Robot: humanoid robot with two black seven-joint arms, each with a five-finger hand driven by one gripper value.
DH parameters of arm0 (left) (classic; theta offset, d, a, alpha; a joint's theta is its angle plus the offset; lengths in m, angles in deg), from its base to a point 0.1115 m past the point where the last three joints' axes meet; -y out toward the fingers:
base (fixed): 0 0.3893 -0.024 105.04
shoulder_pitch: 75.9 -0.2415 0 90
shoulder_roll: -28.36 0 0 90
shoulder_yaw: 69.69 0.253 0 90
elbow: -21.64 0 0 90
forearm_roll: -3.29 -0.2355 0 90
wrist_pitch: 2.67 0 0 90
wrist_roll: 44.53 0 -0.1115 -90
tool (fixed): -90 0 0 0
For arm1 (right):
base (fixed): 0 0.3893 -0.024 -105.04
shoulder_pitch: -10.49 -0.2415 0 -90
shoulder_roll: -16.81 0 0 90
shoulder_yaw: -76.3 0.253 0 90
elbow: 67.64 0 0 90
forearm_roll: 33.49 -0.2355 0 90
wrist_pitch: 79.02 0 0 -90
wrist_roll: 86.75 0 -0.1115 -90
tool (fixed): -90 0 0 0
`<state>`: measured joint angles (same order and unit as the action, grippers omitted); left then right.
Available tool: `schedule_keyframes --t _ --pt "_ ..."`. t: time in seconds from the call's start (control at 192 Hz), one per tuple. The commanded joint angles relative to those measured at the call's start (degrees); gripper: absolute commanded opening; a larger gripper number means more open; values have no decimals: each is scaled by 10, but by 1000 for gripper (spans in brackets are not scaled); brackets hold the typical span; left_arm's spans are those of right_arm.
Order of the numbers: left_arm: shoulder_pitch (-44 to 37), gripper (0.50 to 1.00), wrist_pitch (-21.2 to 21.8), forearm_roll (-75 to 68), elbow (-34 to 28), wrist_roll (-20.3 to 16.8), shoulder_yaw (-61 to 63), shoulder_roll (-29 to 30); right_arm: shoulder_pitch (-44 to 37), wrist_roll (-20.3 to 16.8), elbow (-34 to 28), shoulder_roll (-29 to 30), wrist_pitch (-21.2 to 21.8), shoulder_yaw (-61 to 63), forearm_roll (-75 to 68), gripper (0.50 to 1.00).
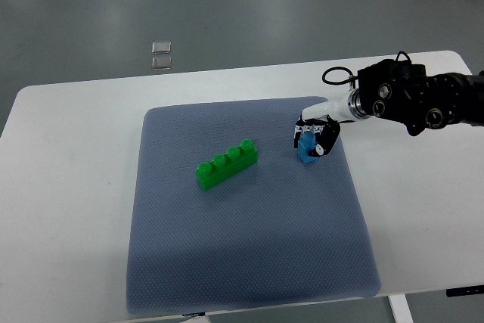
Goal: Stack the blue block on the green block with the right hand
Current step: 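Lift the blue block and carry it over the green block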
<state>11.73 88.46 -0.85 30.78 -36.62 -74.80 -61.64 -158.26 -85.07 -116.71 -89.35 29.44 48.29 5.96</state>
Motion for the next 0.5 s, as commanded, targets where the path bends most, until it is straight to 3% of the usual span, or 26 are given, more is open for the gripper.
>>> schedule_keyframes --t 0.0,0.198,0.495 --pt "0 1000 0 0 0 0 0 0 0 1 0 0 -1 0 0 507" --pt "0 1000 0 0 0 0 -1 0 -13 5 -2 -8 -1 2 -2 507" --pt "0 1000 0 0 -1 0 0 0 -125 14 -29 17 4 3 -21 507"
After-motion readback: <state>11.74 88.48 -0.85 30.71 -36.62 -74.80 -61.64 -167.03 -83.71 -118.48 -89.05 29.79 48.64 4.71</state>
